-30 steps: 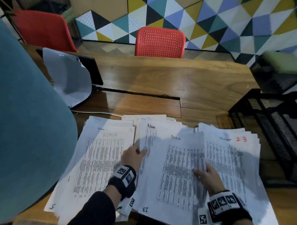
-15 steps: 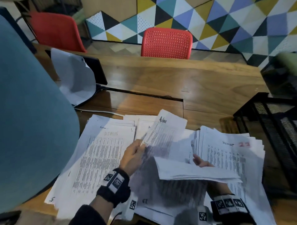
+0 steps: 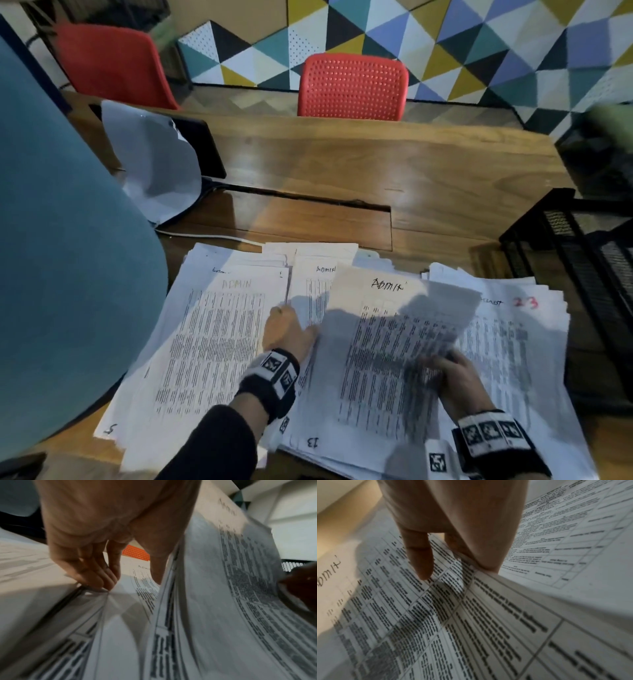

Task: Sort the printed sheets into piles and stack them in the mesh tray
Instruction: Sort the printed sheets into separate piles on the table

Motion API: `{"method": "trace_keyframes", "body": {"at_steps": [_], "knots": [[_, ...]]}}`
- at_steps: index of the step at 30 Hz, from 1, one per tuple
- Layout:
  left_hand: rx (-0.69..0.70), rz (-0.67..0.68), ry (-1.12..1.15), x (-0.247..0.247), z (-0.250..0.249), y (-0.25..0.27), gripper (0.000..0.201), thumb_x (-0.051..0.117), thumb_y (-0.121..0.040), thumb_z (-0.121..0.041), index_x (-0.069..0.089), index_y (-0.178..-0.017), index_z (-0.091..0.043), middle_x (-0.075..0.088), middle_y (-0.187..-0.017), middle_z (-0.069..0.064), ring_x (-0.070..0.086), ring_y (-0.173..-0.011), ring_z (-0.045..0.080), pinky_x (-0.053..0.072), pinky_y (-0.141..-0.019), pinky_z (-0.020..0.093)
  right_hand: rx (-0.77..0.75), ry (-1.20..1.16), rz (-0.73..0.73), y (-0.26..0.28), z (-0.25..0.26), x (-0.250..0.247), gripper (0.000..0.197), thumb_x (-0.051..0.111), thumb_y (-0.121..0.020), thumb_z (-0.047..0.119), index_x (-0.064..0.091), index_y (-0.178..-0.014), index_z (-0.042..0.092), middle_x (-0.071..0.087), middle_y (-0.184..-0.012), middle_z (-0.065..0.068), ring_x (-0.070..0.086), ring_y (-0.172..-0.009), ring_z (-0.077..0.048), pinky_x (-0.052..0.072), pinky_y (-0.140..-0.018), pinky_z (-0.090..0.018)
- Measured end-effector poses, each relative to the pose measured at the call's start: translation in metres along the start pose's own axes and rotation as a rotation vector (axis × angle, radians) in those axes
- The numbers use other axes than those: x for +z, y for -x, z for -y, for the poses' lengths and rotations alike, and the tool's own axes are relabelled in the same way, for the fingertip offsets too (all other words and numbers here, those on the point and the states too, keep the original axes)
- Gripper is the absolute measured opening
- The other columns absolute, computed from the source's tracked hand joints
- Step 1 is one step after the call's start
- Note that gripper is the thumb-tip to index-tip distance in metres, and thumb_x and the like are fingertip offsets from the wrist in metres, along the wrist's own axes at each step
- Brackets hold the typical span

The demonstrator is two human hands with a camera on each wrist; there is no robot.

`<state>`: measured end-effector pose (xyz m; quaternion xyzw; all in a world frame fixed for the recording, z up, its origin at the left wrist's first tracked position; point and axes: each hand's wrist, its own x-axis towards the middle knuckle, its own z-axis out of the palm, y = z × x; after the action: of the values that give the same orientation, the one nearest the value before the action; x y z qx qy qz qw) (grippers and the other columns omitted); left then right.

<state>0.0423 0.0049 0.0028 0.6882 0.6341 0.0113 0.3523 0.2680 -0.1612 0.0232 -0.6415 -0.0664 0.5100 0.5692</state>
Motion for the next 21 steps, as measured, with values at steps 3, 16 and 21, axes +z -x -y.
{"method": "trace_keyframes", "body": {"at_steps": [3, 16, 21], "knots": [[-0.014, -0.024, -0.176, 0.008, -0.008, -0.010, 0.086, 0.073, -0.085, -0.037, 0.028, -0.147, 0.001, 0.042, -0.142, 0.016, 0.045, -0.129, 0.028, 0.045, -0.105, 0.035, -0.032, 0.080, -0.081, 0.000, -0.007, -0.002, 0.022, 0.043, -0.082, -0.022, 0.060, -0.077, -0.011, 0.063, -0.073, -0.023, 0.058, -0.043, -0.017, 0.043, -0.037, -0.021], [-0.058, -0.115, 0.031, 0.009, -0.009, -0.022, 0.075, 0.079, -0.081, -0.026, 0.040, -0.140, -0.001, 0.057, -0.131, 0.013, 0.057, -0.120, 0.026, 0.048, -0.100, 0.031, 0.066, 0.209, -0.220, -0.024, -0.005, -0.002, 0.021, 0.048, -0.087, -0.009, 0.058, -0.080, 0.008, 0.058, -0.082, -0.013, 0.057, -0.069, -0.022, 0.048, -0.063, -0.033], [0.290, -0.380, -0.061, -0.016, 0.000, -0.005, 0.029, 0.056, -0.099, -0.017, 0.064, -0.127, -0.015, 0.068, -0.118, 0.012, 0.066, -0.100, 0.025, 0.059, -0.082, 0.032, 0.054, 0.186, -0.268, -0.025, -0.006, -0.001, 0.014, 0.044, -0.076, -0.012, 0.056, -0.077, -0.004, 0.052, -0.071, -0.020, 0.049, -0.040, -0.021, 0.040, -0.034, -0.024]]}}
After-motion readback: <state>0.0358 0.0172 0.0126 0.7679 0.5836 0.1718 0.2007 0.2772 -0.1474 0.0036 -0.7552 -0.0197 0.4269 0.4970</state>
